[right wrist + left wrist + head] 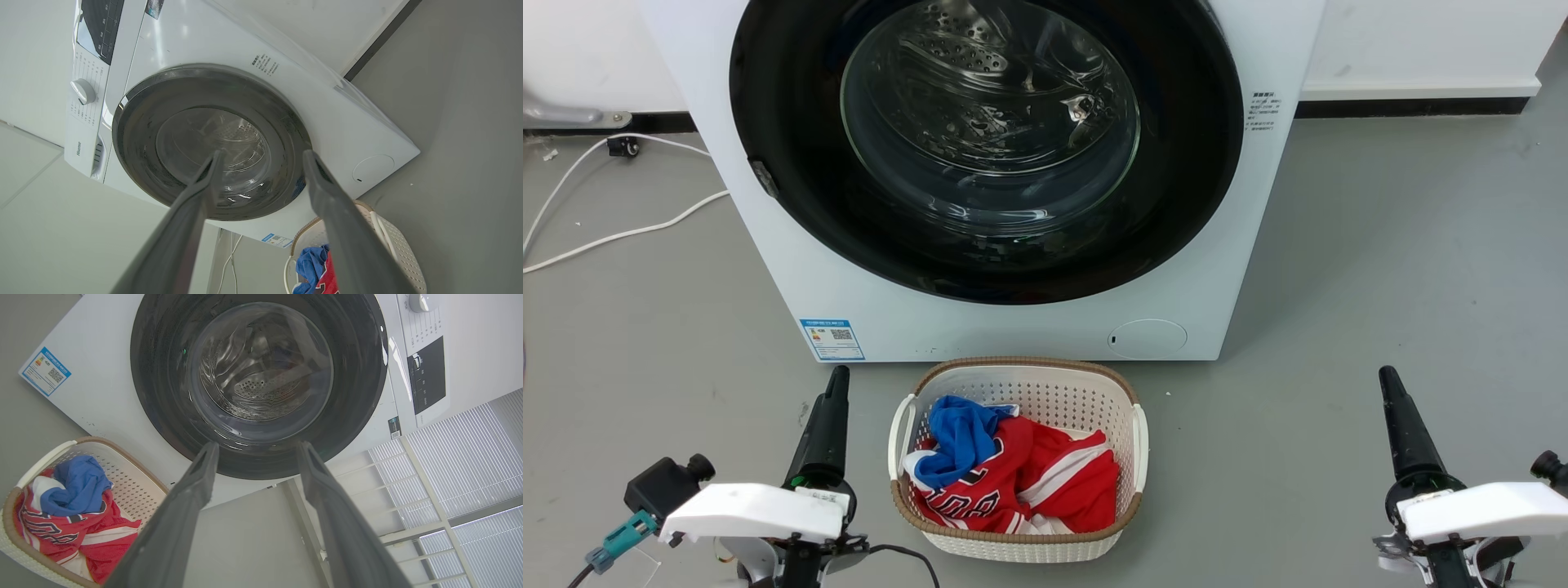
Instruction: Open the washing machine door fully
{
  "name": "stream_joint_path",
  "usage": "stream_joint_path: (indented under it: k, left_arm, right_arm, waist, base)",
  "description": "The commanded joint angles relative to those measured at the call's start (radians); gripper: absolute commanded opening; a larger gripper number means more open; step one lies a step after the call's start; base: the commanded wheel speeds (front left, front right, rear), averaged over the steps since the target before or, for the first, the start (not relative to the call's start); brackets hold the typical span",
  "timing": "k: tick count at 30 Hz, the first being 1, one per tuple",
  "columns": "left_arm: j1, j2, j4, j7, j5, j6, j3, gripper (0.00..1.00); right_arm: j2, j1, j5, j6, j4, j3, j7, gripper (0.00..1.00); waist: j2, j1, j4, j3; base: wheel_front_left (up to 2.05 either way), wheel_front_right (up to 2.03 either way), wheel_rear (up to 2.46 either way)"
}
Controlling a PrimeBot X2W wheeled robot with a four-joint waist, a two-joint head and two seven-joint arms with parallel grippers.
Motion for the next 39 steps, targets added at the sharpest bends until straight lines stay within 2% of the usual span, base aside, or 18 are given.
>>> stream_joint_path:
  k: [1,19,39]
  left_arm:
    - [-0.022,0.011,-0.022,-0.011,0.048,0.000,-0.010,1.00]
    - [-0.029,0.040,-0.018,-0.073,0.393,0.000,-0.062,1.00]
    - [-0.027,0.053,0.015,-0.130,0.658,0.009,-0.102,1.00]
  right_arm:
    - [-0.002,-0.004,-0.055,0.001,-0.025,0.002,-0.012,1.00]
    - [-0.001,0.028,-0.429,0.001,-0.079,0.019,-0.030,1.00]
    - [0.001,0.062,-0.685,0.002,-0.140,0.026,-0.038,1.00]
  waist:
    - [0.0000,0.0000,0.000,0.001]
    - [0.0000,0.0000,0.001,0.006]
    - [0.0000,0.0000,0.003,0.011]
  base:
    - [0.00,0.00,0.00]
    - [0.00,0.00,0.00]
    - [0.00,0.00,0.00]
